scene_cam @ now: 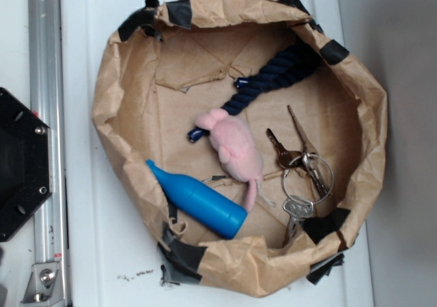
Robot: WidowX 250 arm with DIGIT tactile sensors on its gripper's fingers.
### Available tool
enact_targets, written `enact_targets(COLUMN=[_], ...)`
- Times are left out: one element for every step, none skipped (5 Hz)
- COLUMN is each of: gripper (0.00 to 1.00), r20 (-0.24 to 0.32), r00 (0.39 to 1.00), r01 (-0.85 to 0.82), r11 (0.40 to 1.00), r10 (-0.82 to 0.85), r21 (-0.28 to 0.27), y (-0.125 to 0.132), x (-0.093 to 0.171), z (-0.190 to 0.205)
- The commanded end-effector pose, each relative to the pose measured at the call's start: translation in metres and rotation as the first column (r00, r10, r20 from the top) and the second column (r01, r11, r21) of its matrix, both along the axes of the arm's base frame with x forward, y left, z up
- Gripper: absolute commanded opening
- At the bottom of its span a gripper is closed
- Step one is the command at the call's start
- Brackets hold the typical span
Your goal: Grab the blue rope.
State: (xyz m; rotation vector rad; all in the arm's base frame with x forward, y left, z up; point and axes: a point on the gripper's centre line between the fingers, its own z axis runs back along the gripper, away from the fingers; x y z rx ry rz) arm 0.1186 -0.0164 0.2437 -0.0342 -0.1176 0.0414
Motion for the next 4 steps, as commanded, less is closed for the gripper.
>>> enact_targets(gripper=[1.0, 1.0, 1.0, 1.0], r20=[0.0, 0.04, 0.115, 0.092], r00=[1.0, 0.995, 0.974, 0.943], r01=[0.0, -0.089, -0.204, -0.326], r11=[1.0, 0.995, 0.977, 0.941], r10=[0.0, 0.088, 0.196, 0.319], r21=[0.0, 0.032, 0.062, 0.087], y=[0.0, 0.023, 0.036, 0.048], x=[0.0, 0.05, 0.099, 0.136], z=[0.0, -0.036, -0.061, -0.102])
